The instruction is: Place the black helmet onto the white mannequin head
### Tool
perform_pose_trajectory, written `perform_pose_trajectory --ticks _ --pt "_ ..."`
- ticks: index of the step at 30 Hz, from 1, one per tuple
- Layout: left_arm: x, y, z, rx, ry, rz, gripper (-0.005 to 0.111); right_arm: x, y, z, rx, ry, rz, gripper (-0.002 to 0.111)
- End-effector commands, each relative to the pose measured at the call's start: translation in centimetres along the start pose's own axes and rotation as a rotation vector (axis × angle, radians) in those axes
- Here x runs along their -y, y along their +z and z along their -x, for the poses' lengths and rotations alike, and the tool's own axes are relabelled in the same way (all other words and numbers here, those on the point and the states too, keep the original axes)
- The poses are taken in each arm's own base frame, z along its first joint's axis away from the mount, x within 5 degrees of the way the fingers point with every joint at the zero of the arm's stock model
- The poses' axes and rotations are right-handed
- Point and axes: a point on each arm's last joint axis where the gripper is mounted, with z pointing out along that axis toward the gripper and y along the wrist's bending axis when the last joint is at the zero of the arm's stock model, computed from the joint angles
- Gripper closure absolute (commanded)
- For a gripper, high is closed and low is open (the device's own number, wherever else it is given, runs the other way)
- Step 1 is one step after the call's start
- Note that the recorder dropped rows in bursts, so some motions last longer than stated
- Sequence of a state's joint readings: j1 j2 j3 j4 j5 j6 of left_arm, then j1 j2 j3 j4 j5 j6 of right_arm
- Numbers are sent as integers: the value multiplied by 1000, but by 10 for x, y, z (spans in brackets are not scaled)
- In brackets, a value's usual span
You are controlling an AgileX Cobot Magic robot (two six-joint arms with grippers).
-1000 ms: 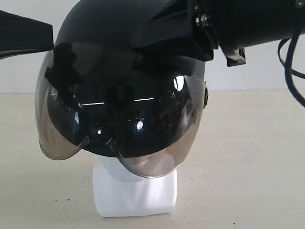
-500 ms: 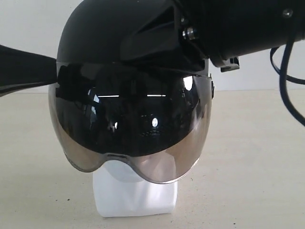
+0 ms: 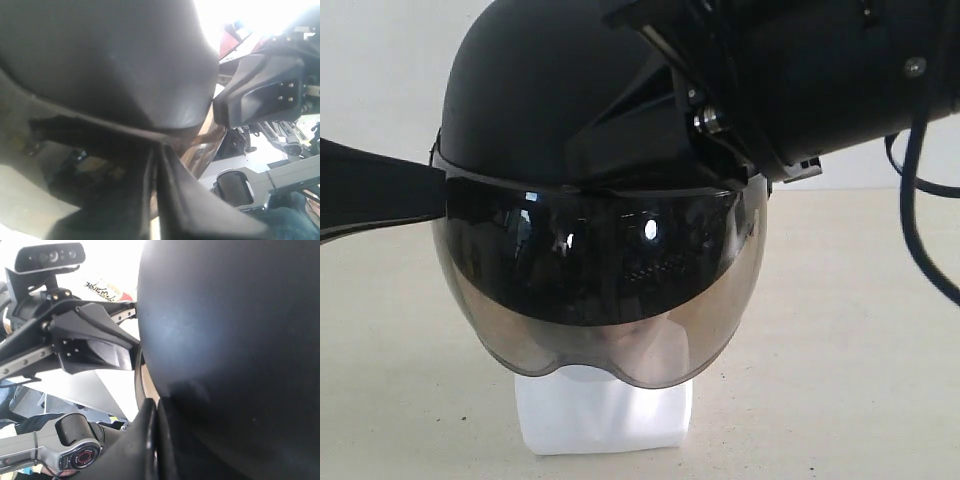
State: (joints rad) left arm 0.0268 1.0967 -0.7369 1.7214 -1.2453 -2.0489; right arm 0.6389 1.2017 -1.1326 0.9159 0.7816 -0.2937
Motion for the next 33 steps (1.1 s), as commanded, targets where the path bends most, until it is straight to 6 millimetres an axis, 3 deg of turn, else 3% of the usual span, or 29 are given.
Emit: perform_pose_trajectory --ticks 1,16,25,33 --pt "-11 3 -10 -18 -3 51 102 2 0 -3 -23 -20 -23 108" --pt "-12 3 -12 -22 -8 50 102 8 0 -8 -77 -7 -84 108" --pt "-12 3 -12 -22 -3 49 102 27 11 -27 -112 59 -112 108" --pt "-12 3 -12 -23 -3 48 102 27 11 -28 -117 62 -110 108"
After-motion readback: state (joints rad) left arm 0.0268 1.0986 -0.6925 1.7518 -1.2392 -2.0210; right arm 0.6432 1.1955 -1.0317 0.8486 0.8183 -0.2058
